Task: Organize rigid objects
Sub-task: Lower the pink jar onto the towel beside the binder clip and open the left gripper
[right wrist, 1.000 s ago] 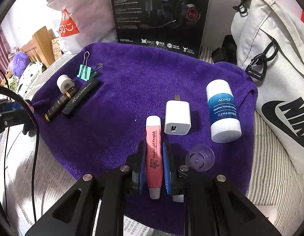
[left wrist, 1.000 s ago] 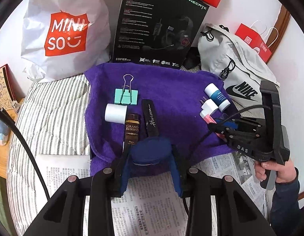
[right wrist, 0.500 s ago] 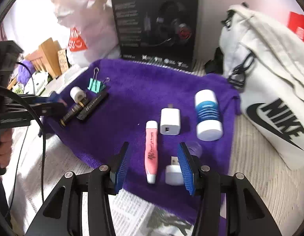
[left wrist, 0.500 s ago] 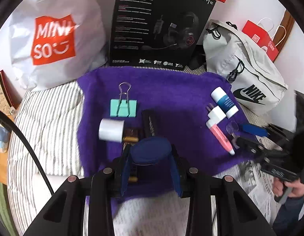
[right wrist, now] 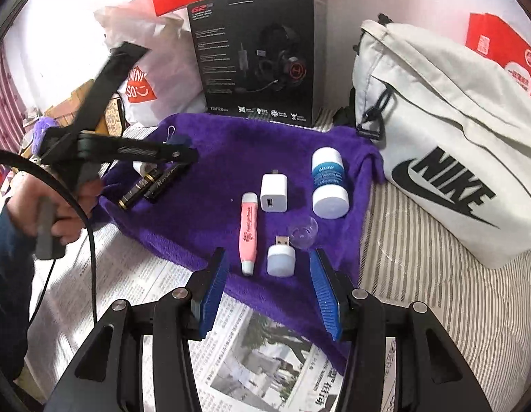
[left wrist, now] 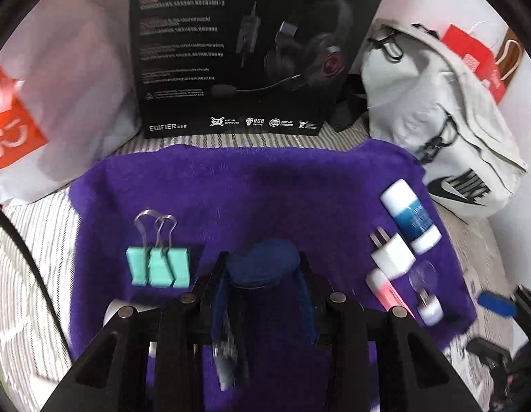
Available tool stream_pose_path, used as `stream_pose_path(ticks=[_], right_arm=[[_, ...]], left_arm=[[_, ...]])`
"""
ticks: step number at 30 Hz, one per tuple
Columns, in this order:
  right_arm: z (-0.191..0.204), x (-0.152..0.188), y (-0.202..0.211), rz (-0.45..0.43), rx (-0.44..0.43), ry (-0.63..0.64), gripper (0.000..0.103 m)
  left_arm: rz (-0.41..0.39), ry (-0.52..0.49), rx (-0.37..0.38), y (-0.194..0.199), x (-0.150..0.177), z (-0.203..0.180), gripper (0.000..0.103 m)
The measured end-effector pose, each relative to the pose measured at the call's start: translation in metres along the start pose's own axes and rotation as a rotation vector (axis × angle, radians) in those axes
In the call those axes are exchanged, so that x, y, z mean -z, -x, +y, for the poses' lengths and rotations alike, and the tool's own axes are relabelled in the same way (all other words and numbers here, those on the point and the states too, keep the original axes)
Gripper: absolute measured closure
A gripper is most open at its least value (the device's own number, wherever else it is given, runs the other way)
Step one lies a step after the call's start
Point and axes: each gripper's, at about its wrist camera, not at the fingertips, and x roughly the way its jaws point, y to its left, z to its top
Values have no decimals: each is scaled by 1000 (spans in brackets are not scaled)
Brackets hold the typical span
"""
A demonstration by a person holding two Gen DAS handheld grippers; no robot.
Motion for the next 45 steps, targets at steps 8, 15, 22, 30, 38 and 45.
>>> stream_pose_path(ticks=[8,15,22,30,38,45], right_arm=[[-8,2,-1,-1,-14,-32,54],[-12,7,-4,11,-28,-56,54],[-11,12,0,18,-23,-64,53],[-12,20,17,1,24,-90,38],[-6,29,31,8,54,-152,17],[13,33,42,43,172,-146,1]], left_arm=[[22,-31,-53,-27,-14,-8,69],[34,-68,-83,-32,-17,-16,68],[63,-94,-82,-37,-16,-29,54],[59,-100,-65,-7,-1,-37,39],[7,-122,-51,45,31,-54,20],[-23,-132,-136,103,77,-66,11]])
